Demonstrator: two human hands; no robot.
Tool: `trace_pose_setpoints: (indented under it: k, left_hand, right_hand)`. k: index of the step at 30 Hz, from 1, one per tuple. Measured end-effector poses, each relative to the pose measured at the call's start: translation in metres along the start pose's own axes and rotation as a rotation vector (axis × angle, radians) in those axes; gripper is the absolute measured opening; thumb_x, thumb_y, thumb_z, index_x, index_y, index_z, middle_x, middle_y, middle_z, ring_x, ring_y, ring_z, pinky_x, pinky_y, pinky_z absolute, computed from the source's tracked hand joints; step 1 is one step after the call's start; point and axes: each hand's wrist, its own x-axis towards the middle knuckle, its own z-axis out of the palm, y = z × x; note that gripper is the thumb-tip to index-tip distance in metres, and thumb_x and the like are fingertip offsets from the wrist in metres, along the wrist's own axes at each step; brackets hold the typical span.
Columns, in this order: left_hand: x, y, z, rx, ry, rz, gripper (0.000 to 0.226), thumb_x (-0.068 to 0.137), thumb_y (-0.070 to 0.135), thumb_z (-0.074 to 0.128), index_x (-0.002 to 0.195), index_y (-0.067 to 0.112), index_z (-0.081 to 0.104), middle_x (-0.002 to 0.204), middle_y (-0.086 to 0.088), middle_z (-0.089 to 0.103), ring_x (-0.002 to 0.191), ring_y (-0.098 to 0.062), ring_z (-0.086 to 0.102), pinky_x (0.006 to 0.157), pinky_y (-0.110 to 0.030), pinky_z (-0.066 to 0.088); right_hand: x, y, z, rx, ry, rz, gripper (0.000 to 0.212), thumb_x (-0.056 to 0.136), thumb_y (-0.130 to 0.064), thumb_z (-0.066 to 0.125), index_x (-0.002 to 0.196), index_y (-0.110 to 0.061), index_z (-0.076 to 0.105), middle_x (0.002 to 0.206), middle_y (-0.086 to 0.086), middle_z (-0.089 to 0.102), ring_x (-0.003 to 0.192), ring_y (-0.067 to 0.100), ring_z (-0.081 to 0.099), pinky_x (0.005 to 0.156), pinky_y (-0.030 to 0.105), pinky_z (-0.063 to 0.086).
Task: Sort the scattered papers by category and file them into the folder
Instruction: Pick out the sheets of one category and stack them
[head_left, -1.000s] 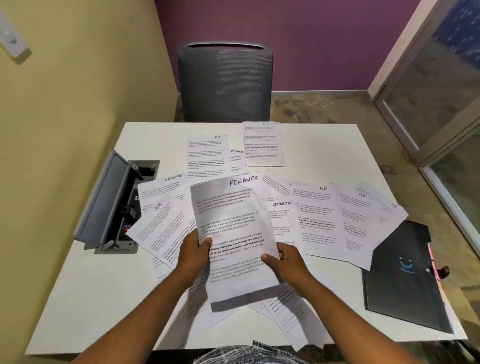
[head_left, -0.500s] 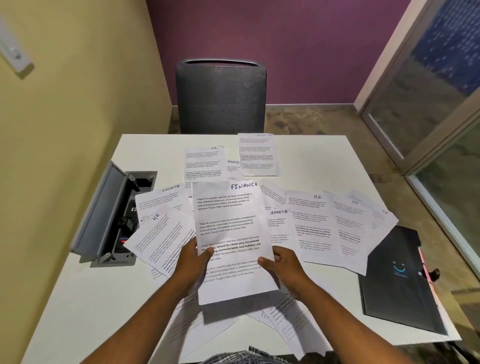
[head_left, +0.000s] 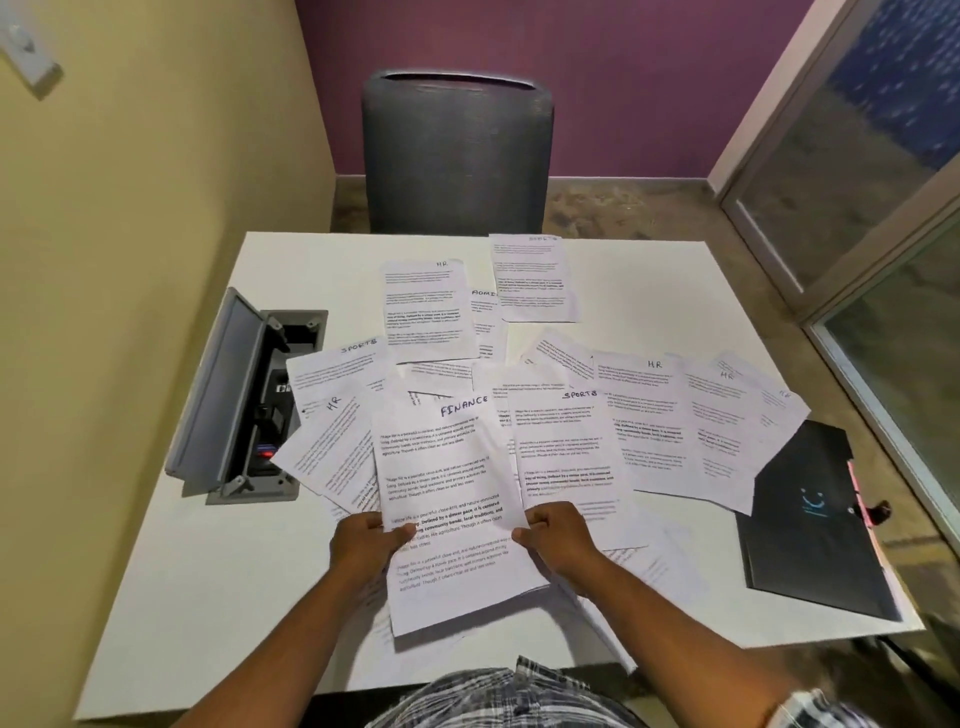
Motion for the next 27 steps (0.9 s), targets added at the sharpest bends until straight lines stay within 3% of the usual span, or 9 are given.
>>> trace_pose_setpoints:
  k: [3, 7, 10, 14, 18, 22, 24, 27]
  left_hand:
    - [0.003, -0.02, -0.009, 0.059, 0.021, -0.054, 0.023, 0.08, 0.017, 0.082, 0.065, 0.012, 0.065, 0.058, 0.002, 0.064, 0.052, -0.013, 0.058, 0.049, -0.019, 0.043]
    - [0.007, -0.037, -0.02, 0.177, 0.049, -0.094, 0.007, 0.082, 0.01, 0.074, 0.076, 0.006, 0.072, 0.072, -0.005, 0.072, 0.073, -0.026, 0.069, 0.069, -0.033, 0.055]
    - [0.008, -0.043, -0.024, 0.207, 0.065, -0.072, 0.003, 0.079, 0.006, 0.07, 0.08, 0.006, 0.073, 0.073, -0.004, 0.072, 0.071, -0.022, 0.068, 0.061, -0.027, 0.051]
    - [0.01, -0.047, -0.023, 0.232, 0.076, -0.053, 0.007, 0.074, 0.009, 0.071, 0.078, 0.013, 0.069, 0.075, -0.003, 0.071, 0.071, -0.023, 0.068, 0.06, -0.027, 0.053]
    - [0.01, -0.055, -0.024, 0.346, 0.104, -0.017, 0.021, 0.078, 0.019, 0.074, 0.094, 0.018, 0.061, 0.092, 0.003, 0.065, 0.084, -0.021, 0.062, 0.076, -0.032, 0.052]
    - [0.012, -0.06, -0.024, 0.4, 0.202, 0.069, 0.03, 0.082, 0.022, 0.073, 0.107, 0.017, 0.06, 0.112, -0.004, 0.059, 0.096, -0.028, 0.061, 0.08, -0.036, 0.05]
    - [0.013, -0.048, -0.015, 0.379, 0.217, 0.128, 0.026, 0.082, 0.018, 0.073, 0.105, 0.014, 0.062, 0.11, -0.008, 0.066, 0.098, -0.03, 0.063, 0.086, -0.041, 0.051]
    - [0.005, -0.018, 0.02, 0.381, 0.186, 0.199, 0.02, 0.084, 0.013, 0.069, 0.104, 0.011, 0.066, 0.096, -0.011, 0.07, 0.091, -0.032, 0.063, 0.082, -0.039, 0.047]
  right_hand:
    - [-0.001, 0.007, 0.026, -0.075, -0.006, 0.065, 0.051, 0.079, -0.011, 0.082, 0.044, -0.018, 0.045, 0.047, -0.014, 0.042, 0.05, 0.007, 0.043, 0.052, 0.022, 0.037]
    - [-0.003, 0.011, 0.055, -0.114, -0.026, 0.133, 0.028, 0.08, -0.018, 0.082, 0.062, -0.019, 0.06, 0.065, -0.002, 0.057, 0.062, 0.014, 0.055, 0.057, 0.022, 0.043]
    - [-0.006, 0.013, 0.067, -0.108, -0.035, 0.166, 0.031, 0.083, -0.016, 0.081, 0.061, -0.017, 0.059, 0.067, -0.003, 0.06, 0.064, 0.013, 0.057, 0.057, 0.02, 0.042]
    - [-0.014, 0.013, 0.069, -0.046, -0.025, 0.183, 0.046, 0.081, -0.007, 0.073, 0.05, -0.021, 0.042, 0.051, -0.009, 0.043, 0.051, 0.01, 0.043, 0.051, 0.019, 0.036]
    - [-0.02, 0.015, 0.06, -0.023, -0.028, 0.148, 0.027, 0.073, -0.012, 0.065, 0.051, -0.018, 0.05, 0.053, 0.002, 0.043, 0.051, 0.014, 0.041, 0.057, 0.024, 0.035]
    - [-0.024, 0.02, 0.031, 0.131, 0.02, 0.171, 0.016, 0.08, -0.011, 0.07, 0.065, -0.007, 0.074, 0.068, 0.004, 0.075, 0.06, 0.009, 0.066, 0.059, 0.022, 0.055]
    - [-0.026, 0.019, 0.013, 0.226, 0.069, 0.18, 0.011, 0.081, -0.01, 0.072, 0.071, -0.007, 0.077, 0.07, 0.004, 0.076, 0.061, 0.009, 0.07, 0.062, 0.021, 0.058]
    - [-0.027, 0.03, -0.027, 0.315, 0.14, 0.168, 0.02, 0.08, -0.006, 0.069, 0.061, -0.013, 0.069, 0.061, 0.004, 0.069, 0.058, 0.015, 0.068, 0.056, 0.023, 0.055]
